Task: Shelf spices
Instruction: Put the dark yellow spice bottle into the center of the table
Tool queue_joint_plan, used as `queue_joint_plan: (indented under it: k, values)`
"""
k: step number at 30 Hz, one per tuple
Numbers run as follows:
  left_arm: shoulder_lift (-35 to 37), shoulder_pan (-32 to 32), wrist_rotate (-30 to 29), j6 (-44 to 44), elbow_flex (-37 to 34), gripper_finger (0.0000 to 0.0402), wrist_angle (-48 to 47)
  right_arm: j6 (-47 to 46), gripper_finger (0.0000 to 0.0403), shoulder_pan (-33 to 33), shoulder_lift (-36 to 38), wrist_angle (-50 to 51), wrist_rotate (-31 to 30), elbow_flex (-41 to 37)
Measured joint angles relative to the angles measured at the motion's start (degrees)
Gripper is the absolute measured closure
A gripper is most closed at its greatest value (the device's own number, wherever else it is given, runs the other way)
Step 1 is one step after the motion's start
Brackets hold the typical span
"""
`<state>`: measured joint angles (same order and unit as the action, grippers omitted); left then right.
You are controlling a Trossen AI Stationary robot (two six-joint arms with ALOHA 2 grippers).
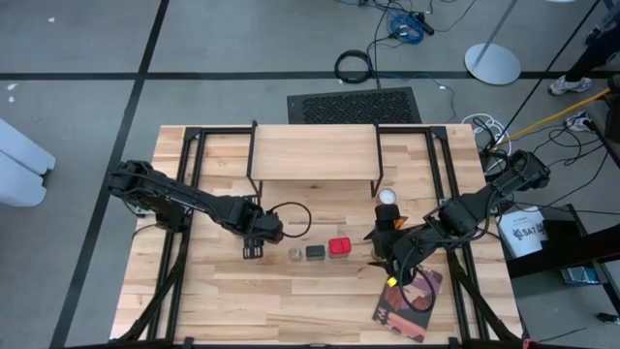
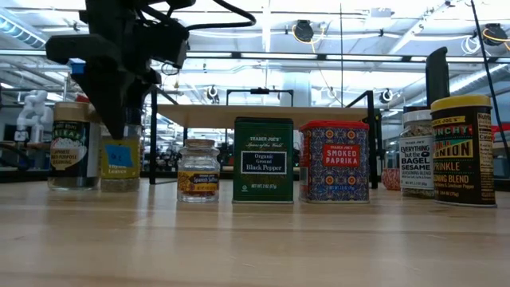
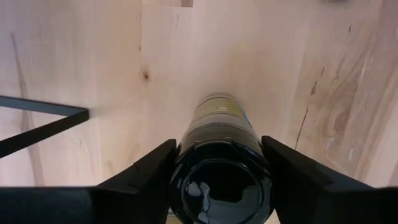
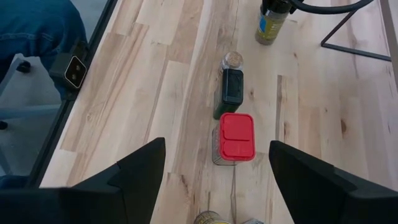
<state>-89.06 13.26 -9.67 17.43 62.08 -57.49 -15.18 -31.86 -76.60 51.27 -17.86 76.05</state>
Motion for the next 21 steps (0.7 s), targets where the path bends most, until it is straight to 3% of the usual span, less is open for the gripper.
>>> queue_joint_plan:
  k: [12, 21]
  values:
    - [-0.1, 0.0, 2.3, -0.3, 0.5, 0.0181, -0.3, -0.2, 0.0129, 0.0, 0.0, 0.0, 0.0, 0.0]
    - [-0.1, 0.0, 3.7, -4.1, 7.7, 0.0181, -1.9, -1.0, 0.0129, 0.0, 0.0, 0.8, 0.0, 0.0]
